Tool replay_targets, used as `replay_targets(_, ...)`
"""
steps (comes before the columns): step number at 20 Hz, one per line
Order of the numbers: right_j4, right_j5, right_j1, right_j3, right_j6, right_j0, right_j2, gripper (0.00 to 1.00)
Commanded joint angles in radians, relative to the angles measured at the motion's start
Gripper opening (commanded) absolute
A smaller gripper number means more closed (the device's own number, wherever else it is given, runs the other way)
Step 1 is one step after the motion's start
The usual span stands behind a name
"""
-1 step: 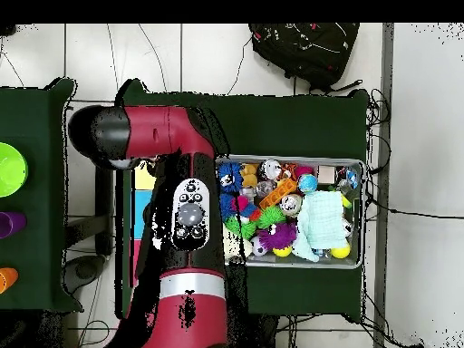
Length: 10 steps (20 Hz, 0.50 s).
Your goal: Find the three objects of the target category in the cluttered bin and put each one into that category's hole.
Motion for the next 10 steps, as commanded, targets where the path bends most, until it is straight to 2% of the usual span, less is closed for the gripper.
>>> replay_targets(1,0.011,0.021,-0.073,0.228,0.182,0.011,-0.017,0.0)
replay_targets(3,0.001,0.04,-0.104,0.26,0.175,0.019,-0.037,0.0)
replay_targets(6,-0.022,-0.069,-0.093,0.321,0.149,0.007,-0.038,0.0)
replay_targets(10,-0.068,-0.244,-0.031,0.337,0.14,-0.006,-0.047,0.0)
